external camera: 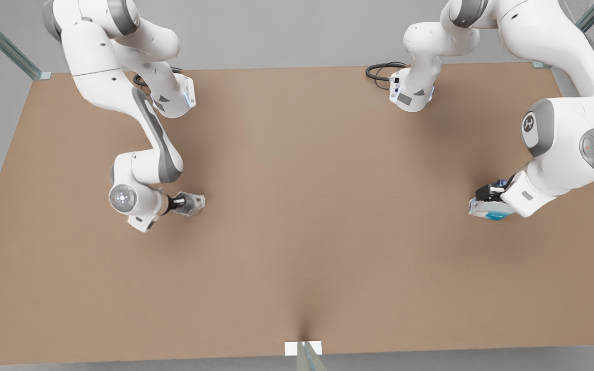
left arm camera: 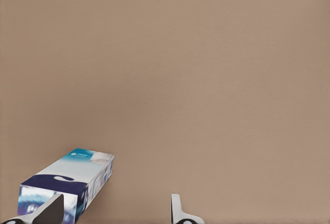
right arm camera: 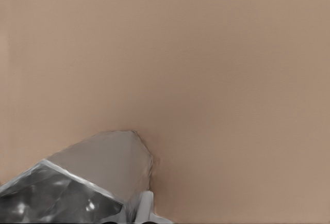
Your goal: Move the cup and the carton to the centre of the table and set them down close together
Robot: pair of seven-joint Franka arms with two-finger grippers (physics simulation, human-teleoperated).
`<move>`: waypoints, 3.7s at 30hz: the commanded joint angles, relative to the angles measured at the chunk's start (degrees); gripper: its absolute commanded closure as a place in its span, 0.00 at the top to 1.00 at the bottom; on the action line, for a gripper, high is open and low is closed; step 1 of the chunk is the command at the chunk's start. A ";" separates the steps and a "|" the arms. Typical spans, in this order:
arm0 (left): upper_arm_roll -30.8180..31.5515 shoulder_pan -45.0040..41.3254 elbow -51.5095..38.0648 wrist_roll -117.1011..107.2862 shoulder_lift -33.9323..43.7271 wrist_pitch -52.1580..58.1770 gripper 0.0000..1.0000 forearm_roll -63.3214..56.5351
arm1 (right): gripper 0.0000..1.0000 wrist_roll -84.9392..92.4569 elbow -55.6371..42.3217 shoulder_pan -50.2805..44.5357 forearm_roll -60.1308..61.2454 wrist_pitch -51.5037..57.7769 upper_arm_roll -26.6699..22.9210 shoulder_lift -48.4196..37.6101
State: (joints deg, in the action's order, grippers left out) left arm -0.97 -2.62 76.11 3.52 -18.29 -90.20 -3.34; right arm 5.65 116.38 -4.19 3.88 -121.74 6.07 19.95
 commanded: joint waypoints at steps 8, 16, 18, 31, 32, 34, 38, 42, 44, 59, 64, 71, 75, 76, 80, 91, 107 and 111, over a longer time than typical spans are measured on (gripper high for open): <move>-1.67 -0.01 0.00 0.09 -0.17 -0.15 1.00 0.09 | 0.21 -20.23 -17.23 -12.32 4.03 3.71 4.13 7.56; -1.67 -0.10 0.00 -0.61 -1.23 -0.51 1.00 0.09 | 0.21 -35.10 -47.82 -26.30 3.94 0.11 4.13 31.11; -1.93 -0.10 0.00 -1.84 -1.31 -0.59 1.00 0.09 | 0.21 -36.50 -53.36 -27.62 3.85 -4.29 3.95 36.65; -2.02 -0.10 -0.26 -2.11 -1.67 -0.59 1.00 0.00 | 0.21 -41.77 -63.29 -27.71 3.94 -5.79 5.62 41.49; -2.02 -0.10 -0.18 -2.11 -1.67 -0.68 1.00 0.00 | 0.21 -42.57 -63.29 -28.77 3.85 -5.87 5.01 41.58; -2.02 -0.10 -0.18 -2.11 -1.67 -0.68 1.00 0.00 | 0.21 -42.57 -63.03 -29.29 3.59 -9.92 4.83 42.63; -2.37 -0.10 -0.18 -2.11 -1.67 -0.68 1.00 0.00 | 0.58 -42.57 -62.94 -29.29 3.50 -9.57 4.48 42.63; -2.37 -0.10 -0.18 -2.11 -1.67 -0.68 1.00 0.09 | 1.00 -42.57 -62.85 -29.29 3.50 -9.74 4.39 42.63; -2.37 -0.10 -0.18 -2.11 -1.67 -0.68 1.00 0.00 | 1.00 -42.57 -62.76 -29.29 3.50 -9.39 4.39 42.02; -3.07 0.43 16.96 -60.73 8.18 -8.59 1.00 2.81 | 1.00 -19.72 -27.35 3.66 -3.71 17.42 -0.09 -5.88; -5.71 2.89 17.14 -60.73 6.69 -8.33 1.00 5.01 | 1.00 -1.70 -22.76 11.40 -4.67 20.40 -0.61 -11.51; -7.03 3.06 25.22 -59.07 6.07 -12.81 1.00 4.92 | 1.00 -3.45 -35.96 2.70 -5.11 26.12 -10.81 -4.65; -8.61 3.15 30.41 -48.52 7.91 -16.15 1.00 4.83 | 1.00 -2.05 -37.98 4.72 -3.26 26.21 -11.16 -4.92; -8.96 3.15 30.41 -48.52 7.91 -16.06 1.00 4.66 | 1.00 -2.05 -37.81 4.37 -3.09 26.38 -10.81 -4.39; -12.57 3.33 30.41 -50.45 7.83 -15.97 1.00 4.92 | 1.00 -2.22 -43.34 4.63 -1.07 26.47 -10.99 0.18; -14.24 5.17 30.41 -60.20 4.84 -19.23 1.00 8.17 | 1.00 -1.96 -43.60 4.02 -3.88 28.49 -10.81 0.27; -15.03 6.75 30.41 -60.47 0.53 -19.58 1.00 8.09 | 1.00 -1.35 -44.22 4.11 -3.53 25.68 -10.72 1.94; -14.94 6.76 30.41 -59.85 -1.58 -19.93 1.00 8.09 | 1.00 -0.91 -44.48 4.63 -3.53 26.21 -10.90 1.76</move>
State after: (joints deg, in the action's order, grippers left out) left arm -15.91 4.12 106.48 -56.20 -20.13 -110.20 4.77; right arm 4.66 71.90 0.41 0.30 -95.54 -4.83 21.73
